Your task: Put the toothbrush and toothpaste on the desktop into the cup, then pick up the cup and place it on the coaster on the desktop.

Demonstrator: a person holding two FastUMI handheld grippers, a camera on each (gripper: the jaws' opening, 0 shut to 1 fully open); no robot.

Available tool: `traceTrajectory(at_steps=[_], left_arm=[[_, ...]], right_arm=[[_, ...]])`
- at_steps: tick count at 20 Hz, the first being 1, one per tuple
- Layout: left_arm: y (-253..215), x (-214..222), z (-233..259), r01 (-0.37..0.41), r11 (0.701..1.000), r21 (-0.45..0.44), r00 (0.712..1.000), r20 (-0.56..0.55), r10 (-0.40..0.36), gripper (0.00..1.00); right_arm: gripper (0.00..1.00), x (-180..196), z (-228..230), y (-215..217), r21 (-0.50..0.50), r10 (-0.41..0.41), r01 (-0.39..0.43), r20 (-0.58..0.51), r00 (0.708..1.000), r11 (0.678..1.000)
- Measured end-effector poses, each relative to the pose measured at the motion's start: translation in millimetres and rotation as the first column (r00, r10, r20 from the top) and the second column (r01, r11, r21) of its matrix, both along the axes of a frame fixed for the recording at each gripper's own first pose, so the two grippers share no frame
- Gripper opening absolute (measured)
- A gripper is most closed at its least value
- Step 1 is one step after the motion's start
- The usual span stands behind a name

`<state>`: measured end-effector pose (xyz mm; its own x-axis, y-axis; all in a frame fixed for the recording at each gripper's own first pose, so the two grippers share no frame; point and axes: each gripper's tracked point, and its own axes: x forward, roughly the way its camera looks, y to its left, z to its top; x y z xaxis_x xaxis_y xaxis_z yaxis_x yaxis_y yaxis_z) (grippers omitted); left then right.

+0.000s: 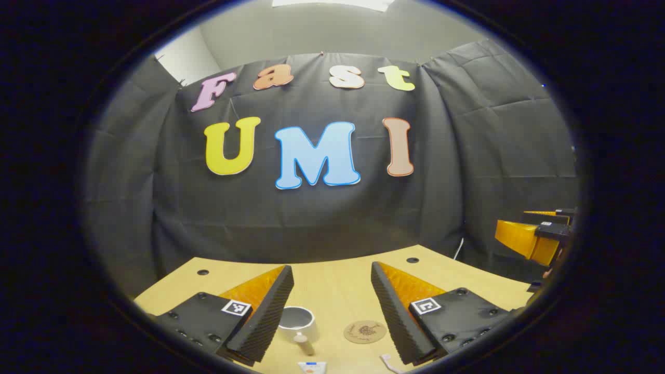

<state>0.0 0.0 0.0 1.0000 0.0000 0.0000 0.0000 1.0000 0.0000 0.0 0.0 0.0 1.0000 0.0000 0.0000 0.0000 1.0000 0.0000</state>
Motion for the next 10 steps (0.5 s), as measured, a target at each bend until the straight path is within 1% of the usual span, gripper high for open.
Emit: traceTrajectory(at_steps=[3,4,5,6,7,8,10], left_arm=[[14.7,-2.7,3.5,0.000,0.999,-0.033,1.000,-0.010,0.000,0.96],[16.3,-3.1,4.9,0.000,0.999,-0.054,1.000,-0.008,-0.001,0.94],[19.7,-3.0,6.6,-0.005,0.998,-0.066,1.000,-0.006,0.005,0.94],[22.9,-3.8,8.4,-0.013,0.998,-0.067,1.000,-0.001,0.013,0.94],[28.1,-4.4,9.8,-0.023,0.998,-0.061,1.000,0.003,0.023,0.96],[32.1,-4.7,11.1,-0.035,0.998,-0.055,0.999,0.006,0.035,0.94],[36.3,-5.8,15.4,-0.047,0.998,-0.052,0.999,0.017,0.048,0.94]], right_arm=[[0.98,0.0,14.0,42.7,-0.023,0.053,-0.053,0.001,0.999,0.998],[0.97,-0.3,15.7,52.4,-0.033,0.071,-0.071,-0.005,0.997,0.997],[0.98,-0.8,17.0,60.7,-0.033,0.083,-0.083,-0.009,0.997,0.996],[0.98,-2.3,18.1,69.1,-0.033,0.102,-0.102,-0.014,0.995,0.994],[0.98,-3.0,16.1,77.2,-0.032,0.117,-0.118,-0.021,0.993,0.993],[0.97,-3.6,15.3,83.1,-0.034,0.133,-0.134,-0.030,0.991,0.990],[0.97,-1.6,11.0,90.2,-0.038,0.153,-0.155,-0.048,0.987,0.987]])
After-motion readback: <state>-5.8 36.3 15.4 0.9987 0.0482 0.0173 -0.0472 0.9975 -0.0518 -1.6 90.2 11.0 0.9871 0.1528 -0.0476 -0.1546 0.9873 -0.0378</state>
